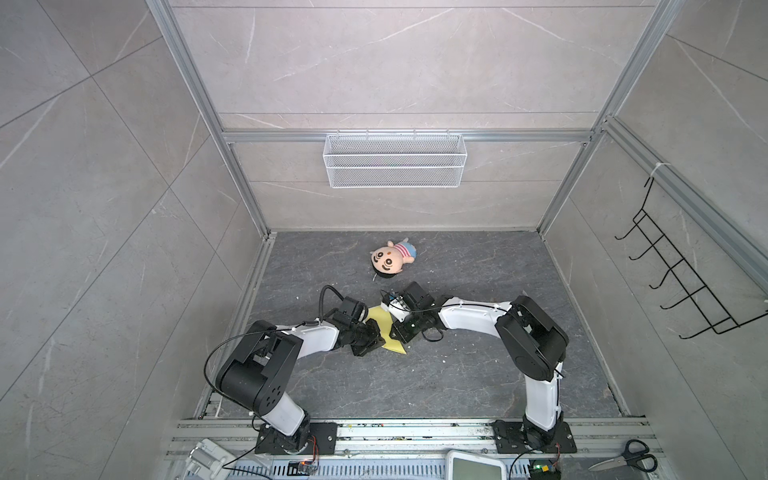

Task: Fold a paper plane with a square sheet of paper (pick it up from the middle)

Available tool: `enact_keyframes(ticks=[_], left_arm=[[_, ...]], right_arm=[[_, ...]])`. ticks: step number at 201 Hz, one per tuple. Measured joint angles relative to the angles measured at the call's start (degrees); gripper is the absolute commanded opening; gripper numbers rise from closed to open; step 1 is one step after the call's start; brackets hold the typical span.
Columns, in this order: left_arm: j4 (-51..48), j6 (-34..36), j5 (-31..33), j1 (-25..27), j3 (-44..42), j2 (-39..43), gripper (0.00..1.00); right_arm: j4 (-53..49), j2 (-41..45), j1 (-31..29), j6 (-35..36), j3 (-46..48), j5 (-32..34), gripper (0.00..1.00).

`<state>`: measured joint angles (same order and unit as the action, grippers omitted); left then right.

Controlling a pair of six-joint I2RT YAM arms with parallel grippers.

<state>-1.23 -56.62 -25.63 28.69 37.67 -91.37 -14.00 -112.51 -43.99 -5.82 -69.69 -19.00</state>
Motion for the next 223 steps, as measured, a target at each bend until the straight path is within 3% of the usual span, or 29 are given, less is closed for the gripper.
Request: enact_keyframes(ticks=[46,71,112,150,223], left_arm=[[-2.4,1.1,0.1,0.0,1.4,-0.5,0.05],[-3.6,1.7,0.0,0.0,2.3,-0.9,0.05],[-4.6,2.5,0.0,0.0,2.9,-1.1,0.05],[-4.9,2.9,0.0,0.0,3.1,-1.2,0.05],[-6.1,2.9,-0.1,0.1,3.9,-1.6,0.05]], right_arm=[[-0.2,8.2,2.0,-7.4,2.6,1.8,0.4],[-0.2,10.3,2.6,-11.5,3.0,-1.1,0.34],[0.2,9.3,2.2,-17.5,4.1,-10.0,0.18],[0.2,5.9,1.2,-19.4,4.3,-13.4,0.15],[-2.2,2.6,1.1,-19.7,4.2,-12.9,0.13]])
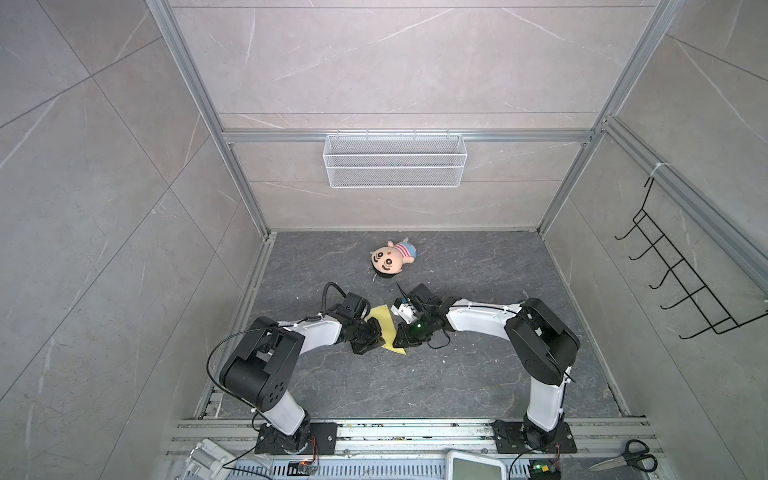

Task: Fold a paper plane with a square sheet of paper (pick it up from the middle)

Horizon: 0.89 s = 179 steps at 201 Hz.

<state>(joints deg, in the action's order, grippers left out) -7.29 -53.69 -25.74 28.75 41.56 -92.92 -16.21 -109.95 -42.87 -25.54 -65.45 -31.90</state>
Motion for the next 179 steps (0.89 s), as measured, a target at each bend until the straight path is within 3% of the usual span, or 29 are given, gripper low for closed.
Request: enact_keyframes(ticks=[179], left_arm=[[1.3,0.8,-0.3,0.0,2.3,-2.1,0.12]], right_arm=[[-0.8,-1.7,-0.5,0.0,0.0,1.4,0.11]])
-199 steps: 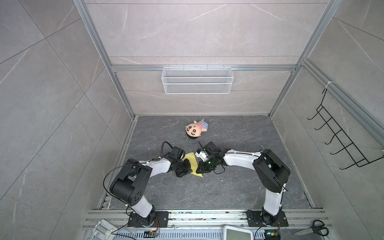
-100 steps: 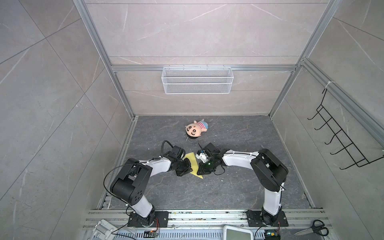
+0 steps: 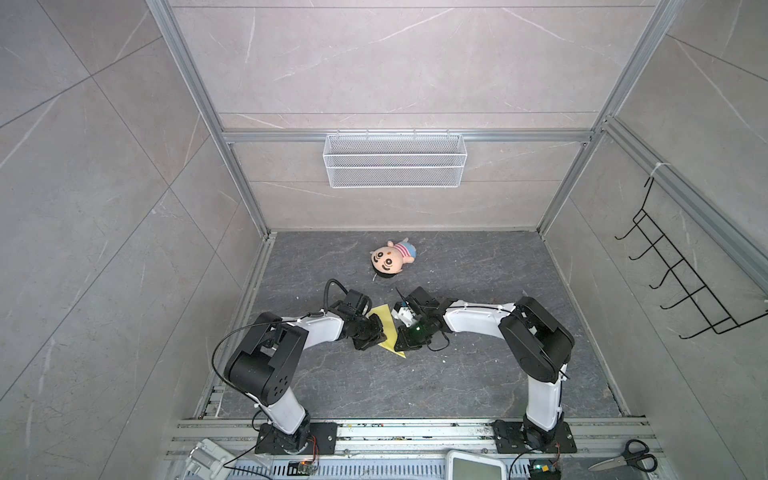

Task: Fold a paper plane with a square sheet of paper (pick it up from the middle)

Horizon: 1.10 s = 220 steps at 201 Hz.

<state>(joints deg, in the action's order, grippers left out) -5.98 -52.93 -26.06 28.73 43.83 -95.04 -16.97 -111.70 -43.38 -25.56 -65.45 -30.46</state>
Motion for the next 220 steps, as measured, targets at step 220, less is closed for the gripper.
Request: enact_keyframes(ticks=[220], left_arm=[[-7.3,4.8,8.0,0.0,-0.9,4.8,0.1]], right_arm=[[-0.2,0.0,-0.1,-1.9,0.0,0.8,0.11]])
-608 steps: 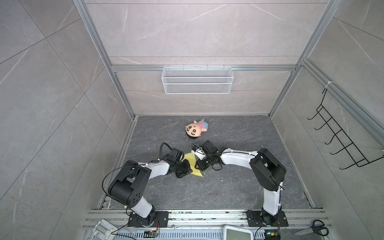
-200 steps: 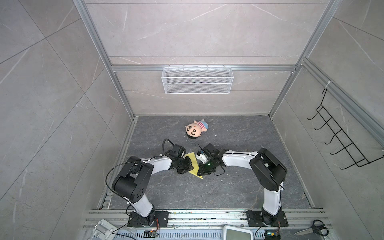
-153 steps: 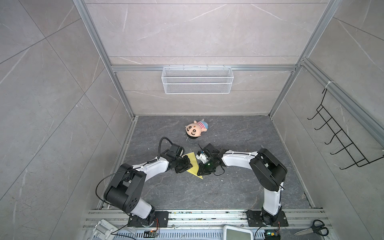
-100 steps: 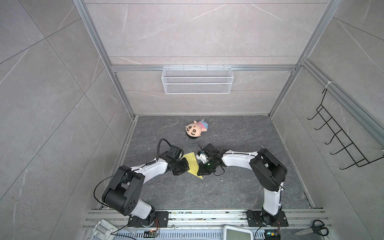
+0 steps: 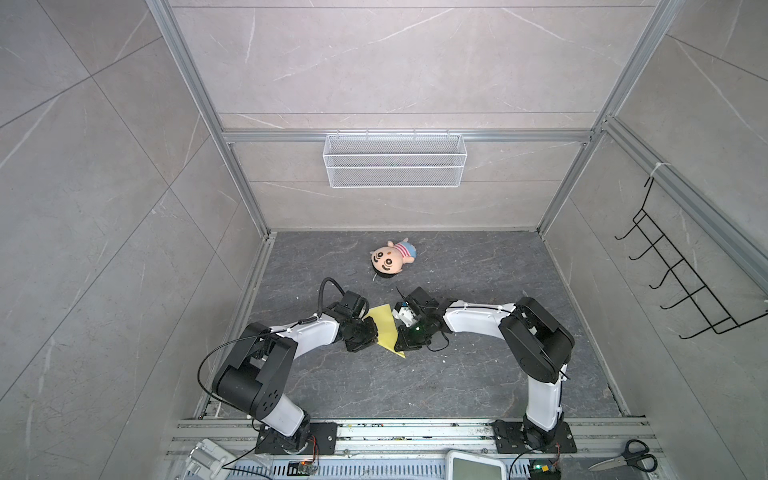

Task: Fold a paper plane with a square sheet of paper (pick it up from the middle)

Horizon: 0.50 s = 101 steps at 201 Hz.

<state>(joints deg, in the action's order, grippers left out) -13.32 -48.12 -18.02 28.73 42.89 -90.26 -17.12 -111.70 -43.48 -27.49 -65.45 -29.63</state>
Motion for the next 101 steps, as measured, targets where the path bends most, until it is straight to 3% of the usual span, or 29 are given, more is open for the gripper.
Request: enact_keyframes(ticks=[101], left_arm=[[-6.8,0.3,4.6,0.0,4.4,-1.0,0.09]], right_arm=[[0.0,0.0,0.0,0.0,0.0,0.2,0.11]])
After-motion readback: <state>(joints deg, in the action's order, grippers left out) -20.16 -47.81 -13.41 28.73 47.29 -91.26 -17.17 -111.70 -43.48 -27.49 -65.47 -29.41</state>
